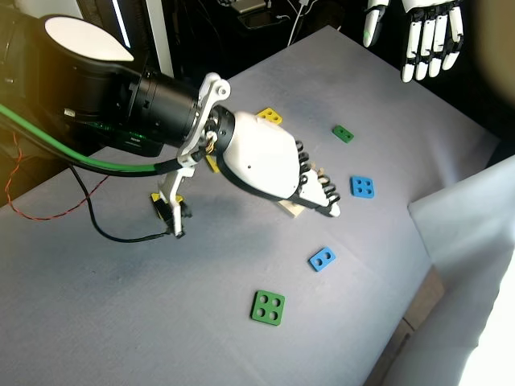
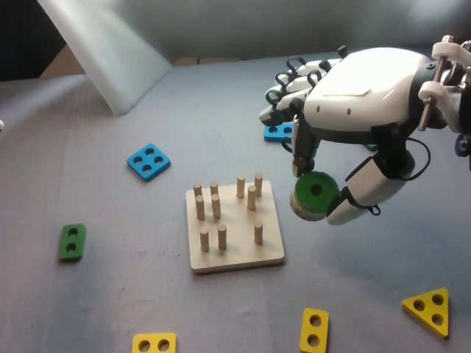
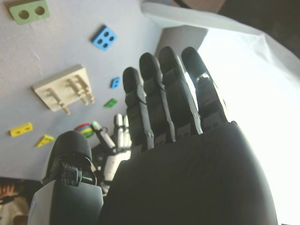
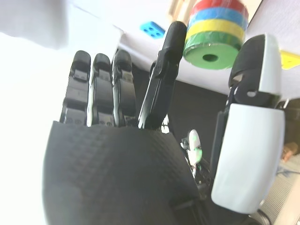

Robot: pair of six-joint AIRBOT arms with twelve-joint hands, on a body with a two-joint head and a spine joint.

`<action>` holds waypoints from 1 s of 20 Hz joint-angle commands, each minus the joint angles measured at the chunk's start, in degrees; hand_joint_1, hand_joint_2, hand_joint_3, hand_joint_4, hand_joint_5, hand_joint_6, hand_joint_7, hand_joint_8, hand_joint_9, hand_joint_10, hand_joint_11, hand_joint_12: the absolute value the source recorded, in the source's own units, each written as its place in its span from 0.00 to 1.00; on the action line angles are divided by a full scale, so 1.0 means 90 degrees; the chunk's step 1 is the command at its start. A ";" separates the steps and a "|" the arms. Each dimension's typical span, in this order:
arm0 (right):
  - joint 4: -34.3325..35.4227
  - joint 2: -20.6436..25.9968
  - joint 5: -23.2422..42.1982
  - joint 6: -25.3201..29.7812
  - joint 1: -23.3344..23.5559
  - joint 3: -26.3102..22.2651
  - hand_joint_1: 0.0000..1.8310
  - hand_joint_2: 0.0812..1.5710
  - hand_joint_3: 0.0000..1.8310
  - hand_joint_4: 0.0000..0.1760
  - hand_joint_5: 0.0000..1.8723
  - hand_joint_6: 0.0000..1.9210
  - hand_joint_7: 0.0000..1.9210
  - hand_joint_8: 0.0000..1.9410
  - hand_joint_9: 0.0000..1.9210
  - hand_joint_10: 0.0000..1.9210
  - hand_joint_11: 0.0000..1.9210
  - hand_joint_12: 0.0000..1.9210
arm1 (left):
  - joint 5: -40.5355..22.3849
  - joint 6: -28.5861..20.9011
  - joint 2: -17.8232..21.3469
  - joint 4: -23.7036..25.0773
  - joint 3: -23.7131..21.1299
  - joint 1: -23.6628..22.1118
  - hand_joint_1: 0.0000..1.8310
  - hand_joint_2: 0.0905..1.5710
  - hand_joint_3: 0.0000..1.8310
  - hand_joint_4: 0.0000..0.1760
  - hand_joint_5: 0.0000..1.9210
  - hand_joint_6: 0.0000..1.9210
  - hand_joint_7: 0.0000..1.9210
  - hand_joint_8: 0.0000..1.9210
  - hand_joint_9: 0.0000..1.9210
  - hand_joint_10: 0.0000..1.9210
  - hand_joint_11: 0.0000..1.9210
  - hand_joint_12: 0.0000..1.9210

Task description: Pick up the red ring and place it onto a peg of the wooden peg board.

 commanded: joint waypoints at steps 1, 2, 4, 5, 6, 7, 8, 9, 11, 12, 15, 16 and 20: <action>-0.0009 -0.0018 0.0021 0.0020 0.0085 -0.0054 0.62 0.63 0.00 0.20 0.65 0.31 0.13 0.00 0.05 0.00 0.00 0.07 | -0.0115 -0.0021 -0.0004 -0.0130 0.0049 -0.0042 0.00 0.80 0.00 0.00 0.26 0.00 0.26 0.00 0.21 0.00 0.00 0.43; -0.0009 -0.0017 0.0059 0.0025 0.0104 -0.0084 0.61 0.63 0.00 0.25 0.65 0.31 0.14 0.00 0.06 0.00 0.00 0.09 | -0.0115 -0.0021 -0.0006 -0.0130 0.0053 -0.0042 0.00 0.80 0.00 0.00 0.26 0.00 0.26 0.00 0.21 0.00 0.00 0.42; -0.0009 -0.0023 0.0169 0.0122 0.0135 -0.0124 0.62 0.63 0.00 0.15 0.65 0.31 0.14 0.00 0.06 0.00 0.00 0.07 | -0.0115 -0.0021 -0.0012 -0.0130 0.0070 -0.0042 0.00 0.80 0.00 0.00 0.26 0.00 0.25 0.00 0.20 0.00 0.00 0.41; -0.0009 -0.0038 0.0231 0.0214 0.0158 -0.0126 0.62 0.63 0.00 0.23 0.65 0.31 0.14 0.00 0.06 0.00 0.00 0.06 | -0.0115 -0.0021 -0.0012 -0.0130 0.0079 -0.0042 0.00 0.80 0.00 0.00 0.26 0.00 0.25 0.00 0.20 0.00 0.00 0.41; -0.0009 -0.0057 0.0269 0.0257 0.0178 -0.0126 0.61 0.63 0.00 0.34 0.65 0.30 0.14 0.00 0.06 0.00 0.00 0.09 | -0.0115 -0.0021 -0.0014 -0.0130 0.0087 -0.0042 0.00 0.80 0.00 0.00 0.26 0.00 0.25 0.00 0.20 0.00 0.00 0.40; -0.0009 -0.0088 0.0271 0.0257 0.0191 -0.0124 0.61 0.63 0.00 0.30 0.65 0.31 0.14 0.00 0.06 0.00 0.00 0.08 | -0.0115 -0.0021 -0.0015 -0.0130 0.0094 -0.0040 0.00 0.80 0.00 0.00 0.26 0.00 0.25 0.00 0.20 0.00 0.00 0.40; -0.0009 -0.0112 0.0276 0.0257 0.0195 -0.0121 0.61 0.63 0.00 0.31 0.65 0.31 0.14 0.00 0.06 0.00 0.00 0.08 | -0.0115 -0.0021 -0.0021 -0.0130 0.0099 -0.0039 0.00 0.80 0.00 0.00 0.26 0.00 0.25 0.00 0.20 0.00 0.00 0.40; -0.0010 -0.0145 0.0283 0.0254 0.0202 -0.0117 0.61 0.63 0.00 0.31 0.65 0.31 0.14 0.00 0.06 0.00 0.00 0.08 | -0.0115 -0.0021 -0.0024 -0.0130 0.0105 -0.0038 0.00 0.80 0.00 0.00 0.26 0.00 0.25 0.00 0.20 0.00 0.00 0.40; -0.0011 -0.0252 0.0349 0.0235 0.0242 -0.0076 0.61 0.62 0.00 0.38 0.66 0.29 0.14 0.00 0.06 0.00 0.00 0.10 | -0.0115 -0.0021 -0.0033 -0.0130 0.0112 -0.0038 0.00 0.80 0.00 0.00 0.26 0.00 0.25 0.00 0.21 0.00 0.00 0.42; -0.0012 -0.0311 0.0396 0.0214 0.0265 -0.0033 0.61 0.62 0.00 0.38 0.66 0.29 0.14 0.00 0.06 0.00 0.00 0.10 | -0.0115 -0.0021 -0.0034 -0.0130 0.0112 -0.0038 0.00 0.80 0.00 0.00 0.26 0.00 0.25 0.00 0.21 0.00 0.00 0.42; -0.0012 -0.0613 0.0428 0.0201 0.0364 0.0276 0.61 0.62 0.00 0.64 0.66 0.29 0.14 0.00 0.07 0.00 0.00 0.15 | -0.0115 -0.0020 -0.0036 -0.0130 0.0114 -0.0036 0.00 0.80 0.00 0.00 0.27 0.00 0.27 0.00 0.22 0.00 0.00 0.43; -0.0012 -0.0664 0.0464 0.0201 0.0379 0.0337 0.61 0.62 0.00 0.64 0.66 0.29 0.14 0.00 0.07 0.00 0.00 0.15 | -0.0115 -0.0020 -0.0036 -0.0130 0.0116 -0.0036 0.00 0.80 0.00 0.00 0.27 0.00 0.27 0.00 0.22 0.00 0.00 0.43; -0.0014 -0.0741 0.0742 0.0200 0.0377 0.0505 0.61 0.62 0.00 0.60 0.66 0.29 0.14 0.00 0.06 0.00 0.00 0.12 | -0.0115 -0.0020 -0.0039 -0.0130 0.0126 -0.0036 0.00 0.80 0.00 0.00 0.27 0.00 0.26 0.00 0.21 0.00 0.00 0.41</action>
